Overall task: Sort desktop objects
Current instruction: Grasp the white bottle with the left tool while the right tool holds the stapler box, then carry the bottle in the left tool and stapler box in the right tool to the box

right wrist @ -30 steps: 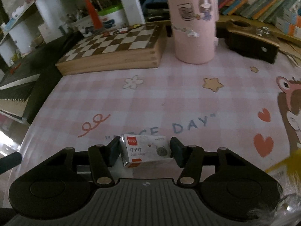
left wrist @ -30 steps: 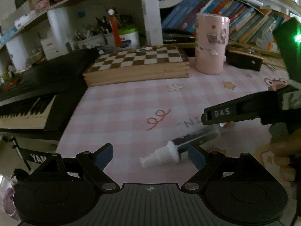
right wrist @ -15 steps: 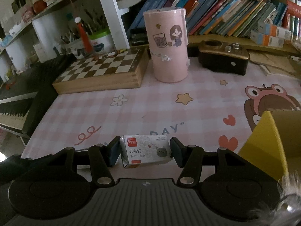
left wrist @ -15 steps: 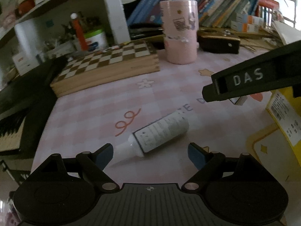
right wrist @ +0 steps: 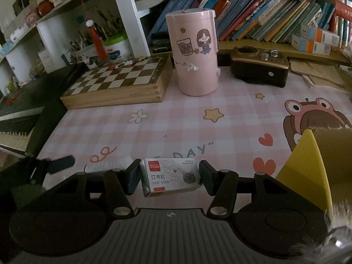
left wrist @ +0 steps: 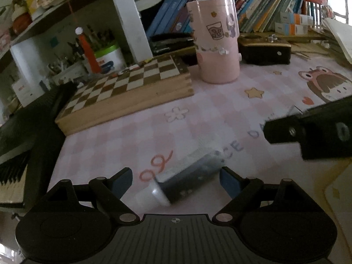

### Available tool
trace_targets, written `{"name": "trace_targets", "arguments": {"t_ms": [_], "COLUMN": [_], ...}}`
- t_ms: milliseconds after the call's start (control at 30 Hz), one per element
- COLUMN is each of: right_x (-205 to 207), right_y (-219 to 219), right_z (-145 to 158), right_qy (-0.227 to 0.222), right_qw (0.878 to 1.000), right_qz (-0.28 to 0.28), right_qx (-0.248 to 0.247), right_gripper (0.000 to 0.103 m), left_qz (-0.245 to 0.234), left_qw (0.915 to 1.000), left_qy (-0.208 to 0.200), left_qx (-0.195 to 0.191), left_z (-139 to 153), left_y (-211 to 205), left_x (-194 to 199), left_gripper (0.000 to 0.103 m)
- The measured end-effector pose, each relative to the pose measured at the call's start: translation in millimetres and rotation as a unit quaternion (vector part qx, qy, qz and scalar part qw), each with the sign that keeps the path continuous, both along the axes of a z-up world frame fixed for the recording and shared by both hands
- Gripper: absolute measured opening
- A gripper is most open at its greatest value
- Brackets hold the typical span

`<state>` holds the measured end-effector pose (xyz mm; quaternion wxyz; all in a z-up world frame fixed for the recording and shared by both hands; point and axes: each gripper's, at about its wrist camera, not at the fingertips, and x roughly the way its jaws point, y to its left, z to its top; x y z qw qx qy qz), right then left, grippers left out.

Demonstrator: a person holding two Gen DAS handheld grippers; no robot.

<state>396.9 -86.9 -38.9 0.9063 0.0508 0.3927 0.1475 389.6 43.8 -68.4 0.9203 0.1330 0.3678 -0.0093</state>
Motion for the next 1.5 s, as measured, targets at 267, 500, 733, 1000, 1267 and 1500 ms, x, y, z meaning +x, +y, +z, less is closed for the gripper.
{"name": "trace_targets", "arguments": {"t_ms": [267, 500, 733, 1000, 1267, 1500], "right_x": [0, 0, 1, -3, -17, -42], "right_y": [-6, -7, -8, -10, -9, -5], "right_z": [2, 1, -1, -1, 6, 16], "right_qy": [-0.003, -0.001, 0.002, 0.000, -0.012, -0.023], "right_qw": [1.000, 1.000, 1.000, 1.000, 1.000, 1.000], "right_qz": [-0.008, -0.009, -0.010, -0.008, -0.001, 0.011], "right_qx": [0.003, 0.006, 0.004, 0.004, 0.003, 0.003], "right_gripper": [0.054, 0.054, 0.054, 0.054, 0.054, 0.054], "left_qz": [-0.019, -0.011, 0.009, 0.018, 0.048, 0.060], "left_qw": [0.9991, 0.9970, 0.9946, 0.9920, 0.9847, 0.9817], "left_qy": [0.028, 0.044, 0.036, 0.044, 0.019, 0.003], "left_qx": [-0.027, -0.062, -0.097, -0.117, -0.166, -0.181], "left_z": [-1, 2, -4, 1, 30, 51], "left_y": [2, 8, 11, 16, 33, 40], "left_x": [15, 20, 33, 25, -12, -53], "left_gripper": [0.043, 0.045, 0.044, 0.031, 0.031, 0.031]}}
